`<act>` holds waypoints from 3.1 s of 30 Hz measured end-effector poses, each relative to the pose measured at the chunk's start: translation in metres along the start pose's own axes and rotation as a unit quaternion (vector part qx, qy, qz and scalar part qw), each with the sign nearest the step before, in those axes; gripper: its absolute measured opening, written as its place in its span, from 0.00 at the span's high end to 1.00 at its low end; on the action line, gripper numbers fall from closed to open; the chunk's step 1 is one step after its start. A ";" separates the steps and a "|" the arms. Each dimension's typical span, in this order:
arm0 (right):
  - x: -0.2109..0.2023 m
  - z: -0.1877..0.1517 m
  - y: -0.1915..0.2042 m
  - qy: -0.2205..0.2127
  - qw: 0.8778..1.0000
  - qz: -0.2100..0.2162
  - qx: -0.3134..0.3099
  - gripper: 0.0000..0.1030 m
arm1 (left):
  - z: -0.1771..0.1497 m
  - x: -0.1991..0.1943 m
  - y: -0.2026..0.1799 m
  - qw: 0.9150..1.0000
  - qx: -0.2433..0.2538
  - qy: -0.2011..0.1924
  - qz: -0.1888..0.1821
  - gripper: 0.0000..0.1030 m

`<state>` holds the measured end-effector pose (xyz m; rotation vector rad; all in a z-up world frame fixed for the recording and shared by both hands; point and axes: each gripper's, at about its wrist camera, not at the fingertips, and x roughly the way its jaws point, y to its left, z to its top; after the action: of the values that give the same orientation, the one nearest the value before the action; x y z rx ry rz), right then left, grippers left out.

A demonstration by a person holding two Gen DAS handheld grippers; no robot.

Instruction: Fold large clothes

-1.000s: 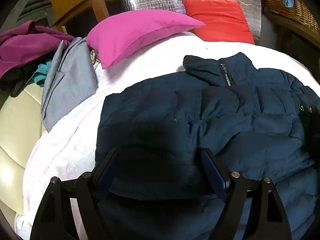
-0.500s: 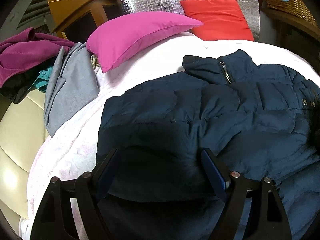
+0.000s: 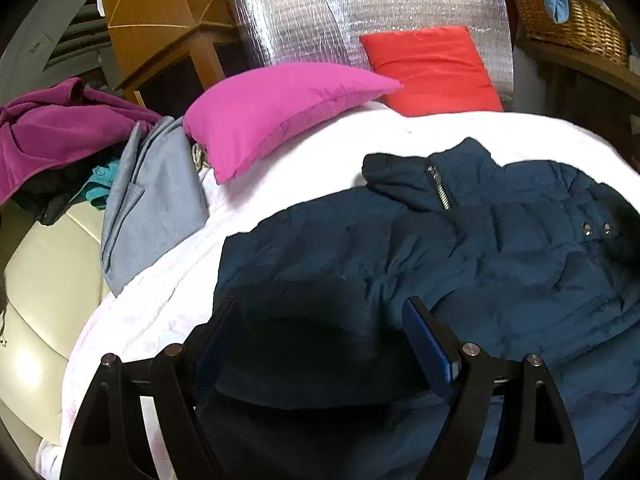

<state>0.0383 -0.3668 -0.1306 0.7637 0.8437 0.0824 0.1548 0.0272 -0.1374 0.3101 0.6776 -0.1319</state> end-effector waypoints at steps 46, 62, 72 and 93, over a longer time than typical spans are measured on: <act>0.036 -0.013 0.046 -0.096 0.977 -0.104 -0.160 0.72 | -0.021 0.104 0.115 0.945 -0.228 0.145 -0.186 0.48; -0.001 -0.029 -0.016 -0.020 0.997 -0.053 -0.047 0.27 | -0.057 0.013 0.146 0.939 -0.259 0.146 -0.172 0.38; -0.064 -0.105 -0.063 0.026 0.998 0.046 0.044 0.27 | -0.147 -0.032 0.176 0.898 -0.304 0.243 -0.207 0.38; -0.049 -0.168 -0.088 0.151 0.976 0.112 0.109 0.27 | -0.193 -0.032 0.110 0.837 -0.157 0.456 -0.257 0.38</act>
<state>-0.1324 -0.3518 -0.2266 1.0695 1.0623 0.3176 0.0394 0.1948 -0.2326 -0.1707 1.7143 -0.3933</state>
